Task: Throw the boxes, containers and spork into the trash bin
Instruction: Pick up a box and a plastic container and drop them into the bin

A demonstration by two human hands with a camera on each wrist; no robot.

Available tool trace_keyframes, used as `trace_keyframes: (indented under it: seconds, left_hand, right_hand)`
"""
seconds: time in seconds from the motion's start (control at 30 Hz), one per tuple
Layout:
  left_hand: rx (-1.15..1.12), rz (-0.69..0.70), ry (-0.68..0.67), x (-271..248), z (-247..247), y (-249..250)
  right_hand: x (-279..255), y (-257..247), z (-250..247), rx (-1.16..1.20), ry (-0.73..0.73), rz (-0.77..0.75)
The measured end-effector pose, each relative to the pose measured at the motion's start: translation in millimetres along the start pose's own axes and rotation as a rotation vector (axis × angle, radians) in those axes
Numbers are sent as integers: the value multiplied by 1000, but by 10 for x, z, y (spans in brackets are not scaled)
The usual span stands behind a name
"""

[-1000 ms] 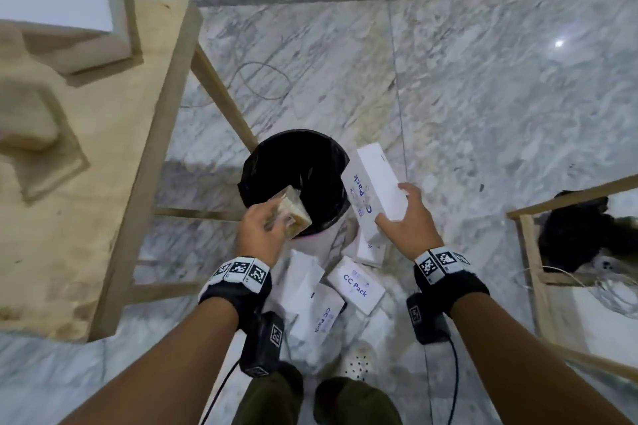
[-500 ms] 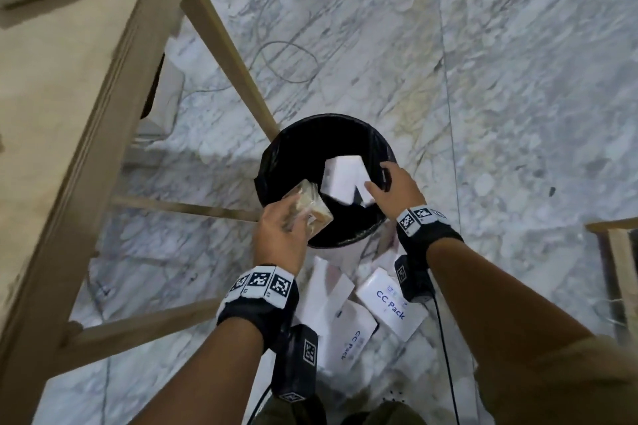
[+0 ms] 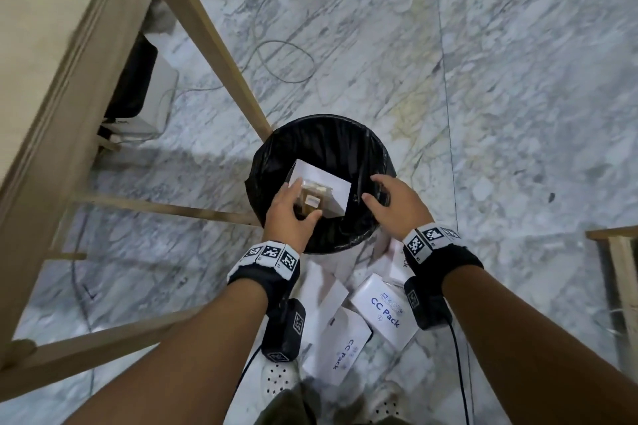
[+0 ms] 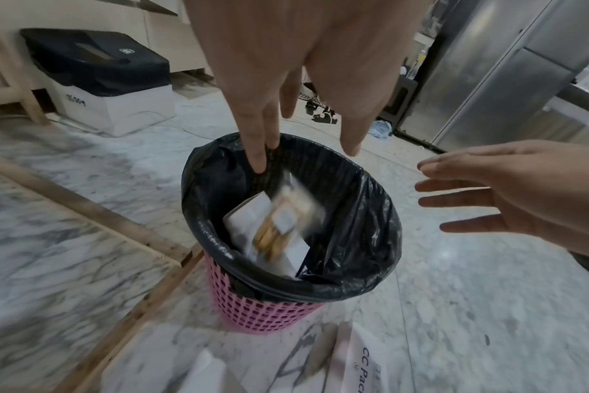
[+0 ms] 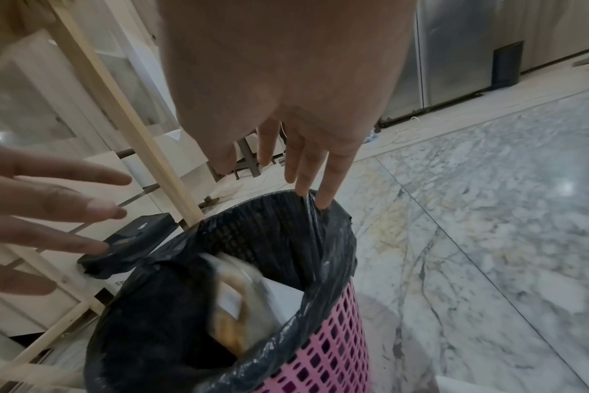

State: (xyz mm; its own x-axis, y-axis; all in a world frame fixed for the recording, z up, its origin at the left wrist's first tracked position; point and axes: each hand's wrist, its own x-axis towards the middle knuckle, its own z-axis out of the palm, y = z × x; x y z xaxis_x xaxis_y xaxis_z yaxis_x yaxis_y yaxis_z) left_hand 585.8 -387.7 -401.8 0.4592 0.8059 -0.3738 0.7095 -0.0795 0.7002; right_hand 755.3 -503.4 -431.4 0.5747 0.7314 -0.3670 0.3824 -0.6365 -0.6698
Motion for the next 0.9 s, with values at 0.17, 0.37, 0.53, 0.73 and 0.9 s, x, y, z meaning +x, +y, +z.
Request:
trace_keyframes:
  seconds: [0.17, 0.37, 0.53, 0.73, 0.9]
  left_hand:
    - [4, -23, -68, -178, -120, 228]
    - [-22, 30, -149, -594, -577, 852]
    - [-74, 38, -152, -1044, -1280, 1393]
    - [-156, 36, -20, -1756, -2306, 1855]
    - [-216, 24, 142, -2188, -3123, 1862]
  right_hand:
    - [-195, -260, -202, 9, -6, 8]
    - [-510, -913, -724, 12, -5, -72]
    - [-962, -1676, -1193, 87, -9, -152]
    - [-1638, -2638, -1639, 64, -69, -259]
    - [-2066, -3246, -1841, 62, -86, -331]
